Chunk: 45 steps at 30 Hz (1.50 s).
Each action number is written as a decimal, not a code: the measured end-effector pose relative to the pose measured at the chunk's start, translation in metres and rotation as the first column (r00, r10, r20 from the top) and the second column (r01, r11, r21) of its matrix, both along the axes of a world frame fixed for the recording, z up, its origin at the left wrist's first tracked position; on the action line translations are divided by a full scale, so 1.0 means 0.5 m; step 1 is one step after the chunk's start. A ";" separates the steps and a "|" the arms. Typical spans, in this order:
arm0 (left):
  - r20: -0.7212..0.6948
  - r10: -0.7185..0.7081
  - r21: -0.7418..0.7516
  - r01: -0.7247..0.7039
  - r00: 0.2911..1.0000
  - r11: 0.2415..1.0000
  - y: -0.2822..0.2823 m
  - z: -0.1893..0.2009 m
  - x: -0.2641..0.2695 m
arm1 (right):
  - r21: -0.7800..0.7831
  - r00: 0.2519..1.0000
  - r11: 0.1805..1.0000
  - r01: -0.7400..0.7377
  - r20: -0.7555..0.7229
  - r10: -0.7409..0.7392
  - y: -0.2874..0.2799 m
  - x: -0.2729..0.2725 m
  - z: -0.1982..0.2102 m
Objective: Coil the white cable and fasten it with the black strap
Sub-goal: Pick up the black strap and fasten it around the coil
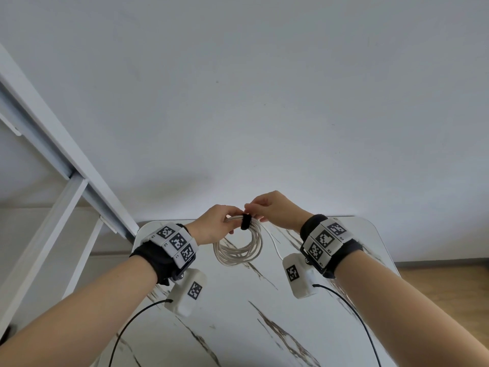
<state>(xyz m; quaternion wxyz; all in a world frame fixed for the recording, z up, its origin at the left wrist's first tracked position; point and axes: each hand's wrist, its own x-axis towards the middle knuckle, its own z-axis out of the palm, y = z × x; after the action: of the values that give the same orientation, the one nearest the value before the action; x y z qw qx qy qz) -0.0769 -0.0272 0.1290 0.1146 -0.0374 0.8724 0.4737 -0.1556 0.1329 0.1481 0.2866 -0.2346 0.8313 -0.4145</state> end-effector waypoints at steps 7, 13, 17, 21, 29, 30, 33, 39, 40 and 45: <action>-0.005 0.021 -0.020 -0.021 1.000 1.000 -0.008 -0.006 -0.005 | 0.042 0.992 0.992 -0.122 -0.033 0.124 0.009 0.012 0.001; 0.013 0.082 0.057 -0.083 0.997 0.995 -0.005 0.004 -0.009 | 0.157 0.958 0.979 -0.126 -0.238 0.161 0.003 0.035 -0.027; 0.076 0.107 0.178 -0.119 0.991 0.977 -0.003 0.015 -0.001 | 0.198 0.920 0.976 -0.090 -0.358 0.157 -0.007 0.046 -0.034; 0.155 0.208 0.313 -0.247 0.966 0.917 -0.008 0.011 0.003 | 0.187 0.880 0.980 -0.066 -0.452 0.146 -0.015 0.050 -0.032; 0.246 0.175 0.376 -0.260 0.953 0.889 -0.014 0.004 0.006 | 0.210 0.883 0.976 -0.062 -0.444 0.152 -0.017 0.062 -0.035; 0.259 0.174 0.379 -0.266 0.950 0.887 -0.011 0.005 0.007 | 0.228 0.879 0.971 -0.074 -0.445 0.171 -0.016 0.063 -0.037; 0.286 0.168 0.377 -0.272 0.943 0.885 -0.005 0.002 0.010 | 0.224 0.894 0.969 -0.100 -0.407 0.187 -0.014 0.061 -0.040; 0.307 0.084 0.472 -0.229 0.948 0.851 -0.014 0.002 0.018 | 0.158 0.931 0.986 -0.054 -0.349 0.107 -0.011 0.055 -0.049; 0.305 0.058 0.476 -0.205 0.951 0.855 -0.020 0.002 0.021 | 0.135 0.934 0.990 -0.026 -0.351 0.073 -0.009 0.051 -0.050; 0.329 -0.039 0.430 -0.113 0.944 0.896 -0.040 0.003 0.031 | 0.049 0.952 0.998 0.040 -0.306 -0.023 0.008 0.045 -0.053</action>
<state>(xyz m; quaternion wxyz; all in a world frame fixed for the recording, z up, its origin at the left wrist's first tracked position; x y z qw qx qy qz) -0.0614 -0.0473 0.1303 0.2547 -0.1058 0.7093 0.6487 -0.1329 0.1371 0.1217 0.1545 -0.2746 0.8803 -0.3548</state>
